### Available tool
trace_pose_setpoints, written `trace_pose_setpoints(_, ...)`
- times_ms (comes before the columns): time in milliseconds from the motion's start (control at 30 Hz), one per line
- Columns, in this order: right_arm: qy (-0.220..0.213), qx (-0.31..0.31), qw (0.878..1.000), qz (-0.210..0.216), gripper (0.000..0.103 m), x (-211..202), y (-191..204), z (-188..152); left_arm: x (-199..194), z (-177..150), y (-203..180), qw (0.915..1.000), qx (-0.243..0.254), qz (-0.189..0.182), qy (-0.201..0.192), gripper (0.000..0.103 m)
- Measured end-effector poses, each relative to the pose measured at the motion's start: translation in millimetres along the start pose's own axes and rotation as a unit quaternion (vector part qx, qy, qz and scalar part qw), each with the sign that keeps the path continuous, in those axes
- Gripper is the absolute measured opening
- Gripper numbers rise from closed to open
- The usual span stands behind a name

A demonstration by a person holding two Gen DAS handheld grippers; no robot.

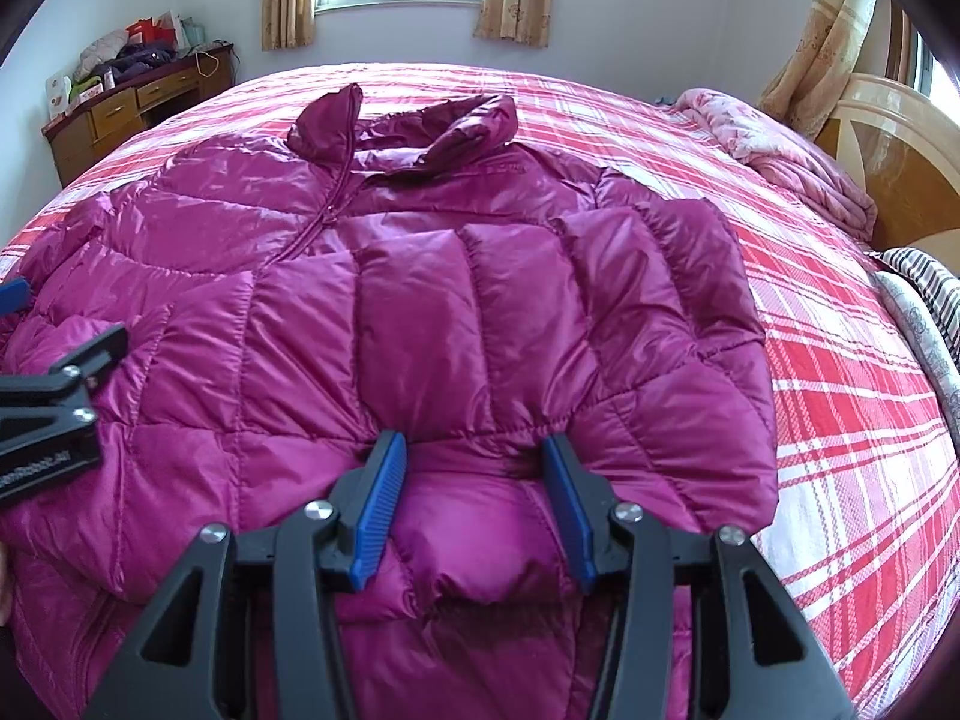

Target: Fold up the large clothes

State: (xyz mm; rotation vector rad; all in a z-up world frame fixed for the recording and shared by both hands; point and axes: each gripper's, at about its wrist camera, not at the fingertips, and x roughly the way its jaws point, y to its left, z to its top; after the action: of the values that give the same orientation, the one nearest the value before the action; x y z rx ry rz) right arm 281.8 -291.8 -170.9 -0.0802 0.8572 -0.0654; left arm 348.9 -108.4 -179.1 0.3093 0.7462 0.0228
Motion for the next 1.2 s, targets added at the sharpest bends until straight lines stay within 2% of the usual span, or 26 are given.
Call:
trace_pose_setpoints(300,0.000,0.000,1.000,0.000,0.052,0.1,0.3,-0.2,-27.5,-7.0,27.6,0.9998,0.002,0.002,-0.017,0.102)
trace_pose_setpoints(467,0.000,0.000,1.000,0.000,0.052,0.0,0.3,-0.3,-38.2,-17.0,58.6,0.9996,-0.006,0.020,-0.021,0.102)
trace_pose_setpoints(667,-0.001,-0.001,1.000,-0.001,0.052,-0.2,0.0,-1.0,-51.9,-53.9,133.9,0.9968,-0.038,0.068,-0.020,0.102)
trace_pose_setpoints(767,-0.001,-0.002,1.000,-0.003,0.053,0.1,0.7,-0.5,-53.9,-80.2,182.4,0.9920,-0.066,0.108,-0.002,0.102)
trace_pose_setpoints(867,-0.003,-0.008,1.000,-0.013,0.053,-0.7,2.6,-0.8,-55.0,-108.5,233.8,0.9835,-0.107,0.145,0.016,0.102)
trace_pose_setpoints(967,-0.005,-0.012,1.000,-0.019,0.054,-0.3,3.9,-0.4,-53.7,-130.7,271.4,0.9763,-0.147,0.157,0.027,0.102)
trace_pose_setpoints(1067,-0.005,-0.012,1.000,-0.020,0.054,-0.4,3.9,-0.5,-48.0,-146.4,288.2,0.9731,-0.173,0.146,0.044,0.102)
trace_pose_setpoints(1167,-0.005,-0.013,1.000,-0.023,0.055,-0.5,3.5,-0.6,-40.1,-154.3,288.6,0.9739,-0.199,0.095,0.054,0.102)
trace_pose_setpoints(1200,-0.006,-0.013,1.000,-0.024,0.056,-0.6,4.1,-1.4,-37.6,-156.4,290.6,0.9725,-0.218,0.064,0.050,0.102)
